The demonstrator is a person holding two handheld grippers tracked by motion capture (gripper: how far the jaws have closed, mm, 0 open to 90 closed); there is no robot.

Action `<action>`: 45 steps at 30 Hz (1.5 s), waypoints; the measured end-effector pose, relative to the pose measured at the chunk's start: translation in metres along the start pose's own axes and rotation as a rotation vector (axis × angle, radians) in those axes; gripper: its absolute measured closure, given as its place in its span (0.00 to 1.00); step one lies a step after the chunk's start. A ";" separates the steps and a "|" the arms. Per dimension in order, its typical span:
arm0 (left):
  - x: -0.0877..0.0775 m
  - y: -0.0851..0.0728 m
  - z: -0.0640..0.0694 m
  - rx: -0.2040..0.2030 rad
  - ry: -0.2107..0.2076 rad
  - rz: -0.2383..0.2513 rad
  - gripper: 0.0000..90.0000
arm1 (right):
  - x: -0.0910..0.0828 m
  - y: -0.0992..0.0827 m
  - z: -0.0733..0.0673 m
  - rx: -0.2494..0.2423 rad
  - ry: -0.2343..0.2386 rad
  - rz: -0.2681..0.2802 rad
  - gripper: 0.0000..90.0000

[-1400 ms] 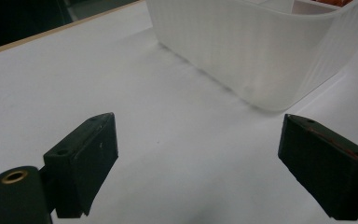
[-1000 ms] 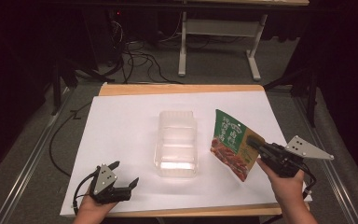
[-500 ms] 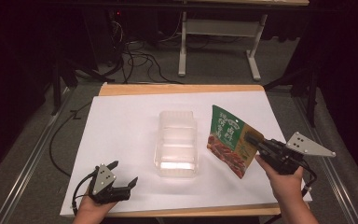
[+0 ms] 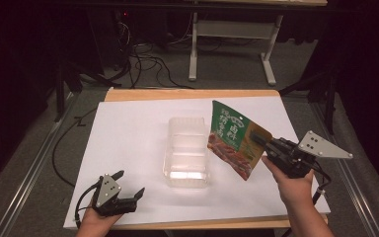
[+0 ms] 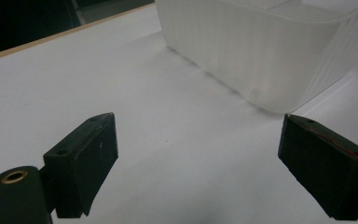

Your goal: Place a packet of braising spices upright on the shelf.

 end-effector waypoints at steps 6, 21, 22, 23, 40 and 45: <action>0.000 0.000 0.001 0.009 0.001 -0.006 0.14 | 0.012 0.008 -0.014 0.002 0.042 0.018 1.00; 0.000 -0.001 0.000 -0.002 0.001 -0.002 0.14 | 0.045 0.019 -0.044 0.005 0.133 0.050 1.00; 0.000 -0.001 0.000 -0.003 0.003 -0.002 0.14 | 0.047 0.020 -0.046 0.001 0.137 0.054 1.00; 0.000 -0.001 0.000 -0.003 0.003 -0.002 0.14 | 0.047 0.020 -0.046 0.001 0.137 0.054 1.00; 0.001 -0.002 0.000 -0.002 0.007 -0.009 0.14 | 0.066 0.012 -0.066 -0.004 0.202 0.041 1.00; 0.001 -0.002 0.001 -0.001 0.006 -0.009 0.14 | 0.068 0.008 -0.068 -0.008 0.204 0.032 1.00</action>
Point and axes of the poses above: each handheld gripper's, and its own axes: x roughly forward along the jaws, y roughly out of its top, z roughly to its right, the point moved 8 cm from there along x, roughly forward along the jaws, and after that the axes turned 8 degrees about -y, right-handed, at the moved point
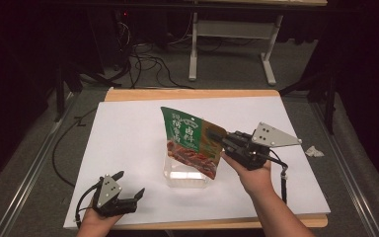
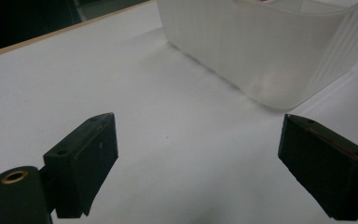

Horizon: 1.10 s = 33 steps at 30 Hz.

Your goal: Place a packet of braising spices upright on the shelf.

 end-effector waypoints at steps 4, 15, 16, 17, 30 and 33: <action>0.000 0.000 0.000 0.001 -0.001 -0.001 0.14 | 0.003 -0.004 0.000 0.005 -0.001 -0.007 1.00; 0.000 0.000 0.000 0.004 -0.004 -0.001 0.14 | 0.011 -0.013 -0.001 0.007 -0.004 -0.026 1.00; 0.000 0.000 0.000 0.005 -0.004 -0.001 0.14 | 0.011 -0.014 -0.002 0.007 -0.005 -0.027 1.00; 0.000 0.000 0.000 0.006 -0.004 -0.002 0.14 | 0.011 -0.014 -0.002 0.010 -0.006 -0.032 1.00; 0.000 0.000 0.001 0.008 -0.006 -0.004 0.14 | 0.016 -0.020 -0.008 0.006 0.001 -0.038 1.00; 0.000 -0.001 0.001 0.009 -0.007 -0.005 0.14 | 0.018 -0.023 -0.007 0.014 -0.002 -0.045 1.00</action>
Point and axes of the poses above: each handheld gripper's, and its own axes: x roughly forward along the jaws, y roughly out of its top, z roughly to its right, the point moved 8 cm from there along x, roughly forward along the jaws, and after that the axes turned 8 degrees about -y, right-handed, at the moved point
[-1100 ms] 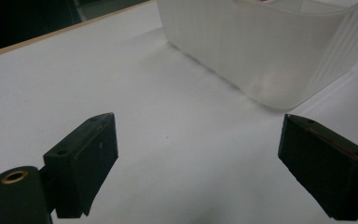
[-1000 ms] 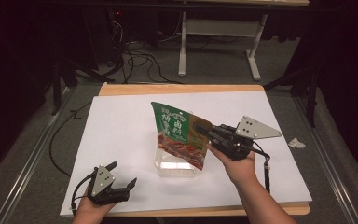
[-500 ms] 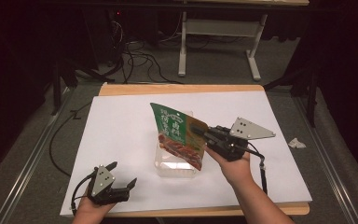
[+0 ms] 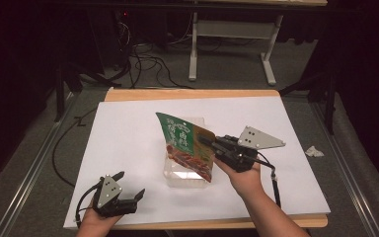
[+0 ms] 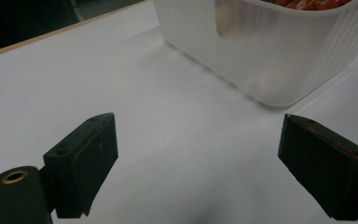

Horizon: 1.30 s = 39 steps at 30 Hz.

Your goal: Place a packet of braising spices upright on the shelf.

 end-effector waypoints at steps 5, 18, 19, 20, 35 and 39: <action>0.000 0.000 0.000 0.000 -0.001 0.000 0.14 | 0.002 -0.004 0.002 0.005 -0.004 -0.007 1.00; 0.000 0.000 0.001 0.003 -0.003 -0.001 0.14 | 0.003 -0.008 0.006 0.015 -0.015 -0.008 1.00; 0.000 0.000 0.001 0.004 -0.003 -0.001 0.14 | 0.003 -0.008 0.006 0.016 -0.015 -0.009 1.00; 0.000 0.000 0.001 0.005 -0.003 -0.002 0.14 | 0.003 -0.008 0.006 0.015 -0.015 -0.007 1.00; 0.000 0.000 0.001 0.008 -0.006 -0.002 0.14 | 0.005 -0.013 0.006 0.024 -0.017 -0.020 1.00; 0.000 0.000 0.001 0.009 -0.005 -0.002 0.14 | 0.005 -0.015 0.006 0.028 -0.015 -0.023 1.00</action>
Point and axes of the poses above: each handheld gripper's, and its own axes: x roughly forward along the jaws, y roughly out of its top, z roughly to its right, the point moved 8 cm from there along x, roughly forward along the jaws, and after that the axes turned 8 degrees about -y, right-handed, at the moved point
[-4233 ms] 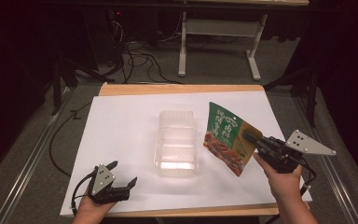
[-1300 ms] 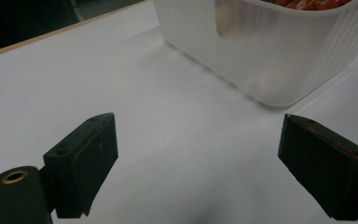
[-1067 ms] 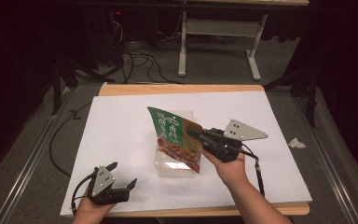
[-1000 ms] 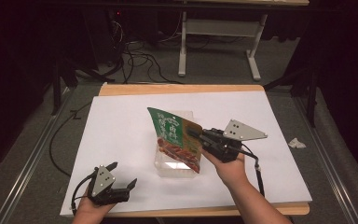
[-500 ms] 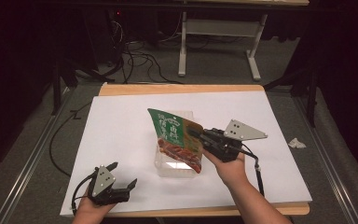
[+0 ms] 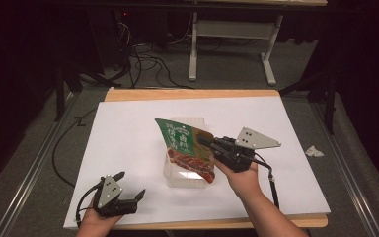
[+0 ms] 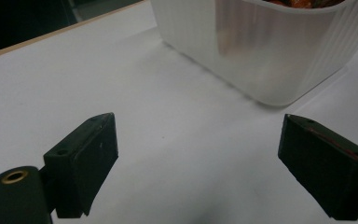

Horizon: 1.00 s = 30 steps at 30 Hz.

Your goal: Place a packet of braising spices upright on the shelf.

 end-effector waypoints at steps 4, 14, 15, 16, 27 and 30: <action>0.000 0.000 0.000 0.002 0.001 -0.003 0.14 | 0.000 -0.001 0.001 -0.002 -0.002 0.001 1.00; 0.000 0.000 0.000 0.002 0.002 -0.002 0.14 | 0.003 -0.010 0.001 0.016 -0.005 -0.015 1.00; 0.000 0.000 0.000 0.002 0.003 -0.001 0.14 | 0.003 -0.011 0.001 0.021 -0.003 -0.014 1.00; 0.000 0.000 0.000 0.002 0.003 -0.001 0.14 | 0.003 -0.011 0.001 0.021 -0.003 -0.014 1.00; 0.000 0.000 0.000 0.004 0.001 -0.003 0.14 | 0.003 -0.020 0.006 0.044 -0.015 -0.025 1.00; 0.000 0.000 0.000 0.005 0.000 -0.004 0.14 | 0.001 -0.023 0.008 0.052 -0.025 -0.030 1.00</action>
Point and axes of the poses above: each handheld gripper's, and its own axes: x roughly forward along the jaws, y roughly out of its top, z roughly to its right, the point moved 8 cm from there along x, roughly forward along the jaws, and after that the axes turned 8 degrees about -y, right-handed, at the moved point
